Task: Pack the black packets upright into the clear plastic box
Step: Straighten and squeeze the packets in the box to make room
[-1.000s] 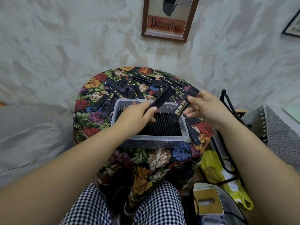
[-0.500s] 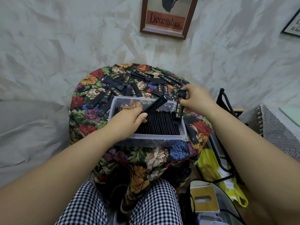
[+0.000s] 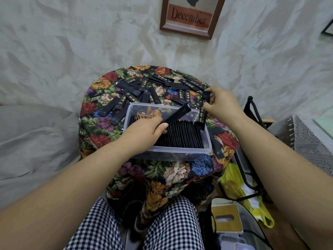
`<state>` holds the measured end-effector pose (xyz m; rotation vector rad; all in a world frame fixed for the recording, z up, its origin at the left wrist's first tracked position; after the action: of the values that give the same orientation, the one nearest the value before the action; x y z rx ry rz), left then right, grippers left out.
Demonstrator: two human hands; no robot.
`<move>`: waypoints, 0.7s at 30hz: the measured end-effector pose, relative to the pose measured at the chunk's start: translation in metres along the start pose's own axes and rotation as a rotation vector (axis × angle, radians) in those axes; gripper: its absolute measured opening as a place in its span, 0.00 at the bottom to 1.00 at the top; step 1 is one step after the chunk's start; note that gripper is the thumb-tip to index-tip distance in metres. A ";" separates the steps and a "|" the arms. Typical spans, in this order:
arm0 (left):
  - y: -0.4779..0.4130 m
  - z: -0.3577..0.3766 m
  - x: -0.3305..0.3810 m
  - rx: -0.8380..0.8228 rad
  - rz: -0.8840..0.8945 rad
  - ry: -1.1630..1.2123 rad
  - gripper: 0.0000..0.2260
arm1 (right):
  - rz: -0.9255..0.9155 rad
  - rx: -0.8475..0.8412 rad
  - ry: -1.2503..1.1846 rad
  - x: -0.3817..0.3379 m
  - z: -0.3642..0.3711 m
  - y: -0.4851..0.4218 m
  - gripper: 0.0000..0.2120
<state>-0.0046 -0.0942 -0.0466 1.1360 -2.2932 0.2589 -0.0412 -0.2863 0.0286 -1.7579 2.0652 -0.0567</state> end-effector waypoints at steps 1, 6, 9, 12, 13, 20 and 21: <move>0.000 0.000 0.000 0.001 -0.001 -0.001 0.15 | -0.001 -0.006 0.003 0.000 0.001 -0.001 0.20; 0.002 -0.001 0.000 0.017 0.012 -0.014 0.15 | -0.002 -0.106 0.010 0.001 0.017 -0.001 0.20; 0.002 -0.002 0.001 0.023 0.016 -0.013 0.15 | 0.034 -0.215 0.013 0.007 0.031 0.002 0.21; 0.003 -0.002 0.001 0.020 0.014 -0.002 0.14 | 0.071 -0.271 -0.023 0.009 0.041 0.011 0.22; 0.003 -0.002 0.001 0.020 0.014 -0.002 0.14 | 0.057 -0.275 0.010 0.007 0.042 0.013 0.22; 0.004 -0.002 0.002 0.026 0.017 -0.002 0.15 | -0.062 -0.176 0.154 -0.001 0.045 0.028 0.15; 0.004 -0.003 0.002 0.026 0.018 0.000 0.15 | -0.046 -0.143 0.099 0.001 0.042 0.028 0.14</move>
<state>-0.0075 -0.0919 -0.0429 1.1288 -2.3071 0.2966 -0.0534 -0.2714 -0.0185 -1.9232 2.1457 -0.0099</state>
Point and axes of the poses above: each hand's wrist, its own y-axis away from the middle knuckle, its own z-axis out of the palm, x = y × z, the point moved 9 cm from there along -y, towards the middle knuckle, and after that the axes turned 11 degrees about -z, right-handed, at the moved point
